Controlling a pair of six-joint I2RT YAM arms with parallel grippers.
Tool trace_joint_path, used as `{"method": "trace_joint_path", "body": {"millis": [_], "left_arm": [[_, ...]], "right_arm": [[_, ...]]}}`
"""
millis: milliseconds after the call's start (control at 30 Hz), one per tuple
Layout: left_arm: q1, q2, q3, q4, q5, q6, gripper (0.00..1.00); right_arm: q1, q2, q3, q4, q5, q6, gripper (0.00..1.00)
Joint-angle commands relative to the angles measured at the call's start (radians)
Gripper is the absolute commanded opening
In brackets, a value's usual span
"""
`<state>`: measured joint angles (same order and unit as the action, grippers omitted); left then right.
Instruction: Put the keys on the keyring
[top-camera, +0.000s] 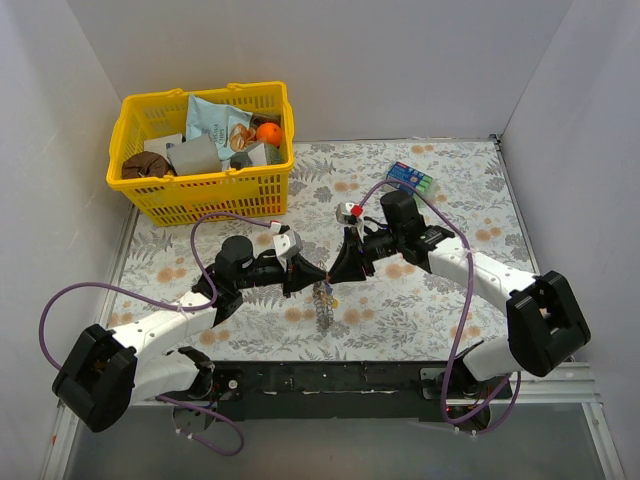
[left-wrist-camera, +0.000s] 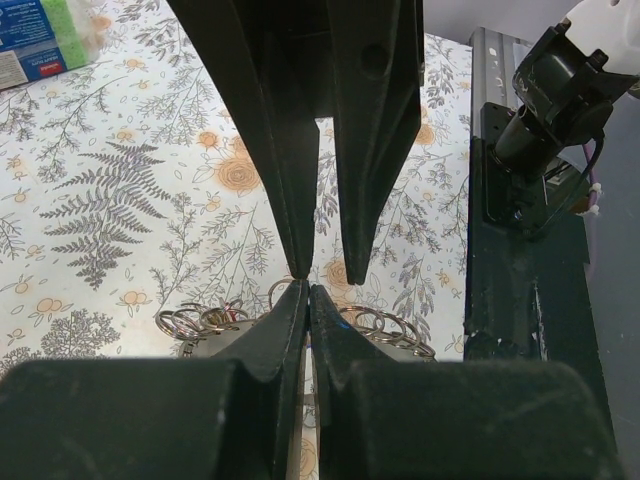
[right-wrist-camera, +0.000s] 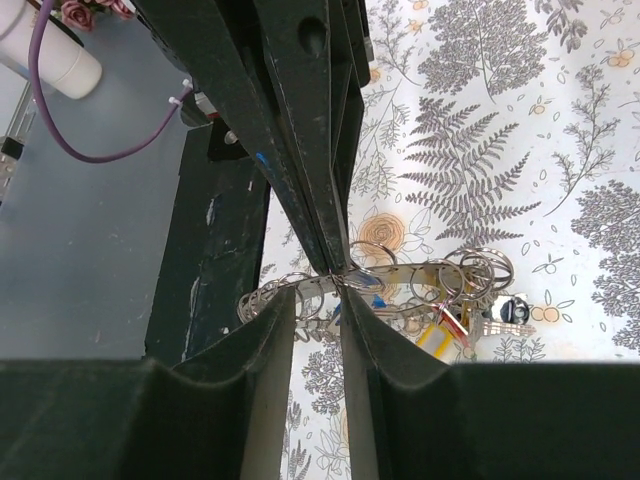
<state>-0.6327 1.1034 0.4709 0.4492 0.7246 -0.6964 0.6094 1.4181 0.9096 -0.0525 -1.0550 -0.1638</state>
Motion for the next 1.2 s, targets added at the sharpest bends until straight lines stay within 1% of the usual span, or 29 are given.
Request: {"method": "trace_joint_path", "body": {"millis": [0,233,400,467,500,600,633,833,933,1067,1100,1133,1167], "left_arm": [[-0.002,-0.025,0.008,0.054,0.009,-0.005,0.0],[-0.002,-0.03,0.009,0.051,0.009,-0.006,0.0],[-0.002,-0.028,0.006,0.052,0.01,-0.008,0.0],[-0.004,-0.03,0.008,0.051,0.01,-0.009,0.0],[-0.002,-0.031,0.006,0.054,0.01,-0.011,0.0],[-0.002,-0.03,0.008,0.057,0.012,-0.011,0.0],[-0.002,-0.03,0.008,0.057,0.01,-0.011,0.0],[-0.002,-0.028,0.006,0.045,0.026,-0.014,0.0],[-0.002,-0.034,0.012,0.022,0.019,0.0,0.0],[-0.002,-0.039,0.04,-0.047,0.006,0.037,0.0],[-0.002,-0.04,0.047,-0.066,0.003,0.046,0.01],[-0.002,-0.039,0.054,-0.102,0.002,0.063,0.04],[-0.002,-0.037,0.07,-0.122,-0.008,0.073,0.12]], "right_arm": [[0.009,0.027,-0.009,0.043,-0.03,0.01,0.31],[0.013,0.039,-0.009,0.077,-0.033,0.017,0.28],[0.013,0.036,-0.018,0.135,-0.034,0.064,0.28],[0.013,0.035,-0.021,0.16,-0.039,0.082,0.26],[0.013,0.039,-0.023,0.175,-0.04,0.096,0.24],[0.013,0.053,-0.021,0.181,-0.054,0.099,0.12],[0.013,0.058,-0.02,0.181,-0.056,0.102,0.02],[0.015,0.055,-0.017,0.197,-0.033,0.119,0.01],[0.015,0.047,-0.014,0.172,-0.014,0.112,0.01],[0.015,0.042,0.017,0.068,0.021,0.049,0.01],[0.015,0.042,0.028,0.009,0.03,0.02,0.01],[0.015,0.042,0.035,-0.022,0.047,0.003,0.01],[0.015,0.044,0.046,-0.053,0.053,-0.014,0.01]]}}
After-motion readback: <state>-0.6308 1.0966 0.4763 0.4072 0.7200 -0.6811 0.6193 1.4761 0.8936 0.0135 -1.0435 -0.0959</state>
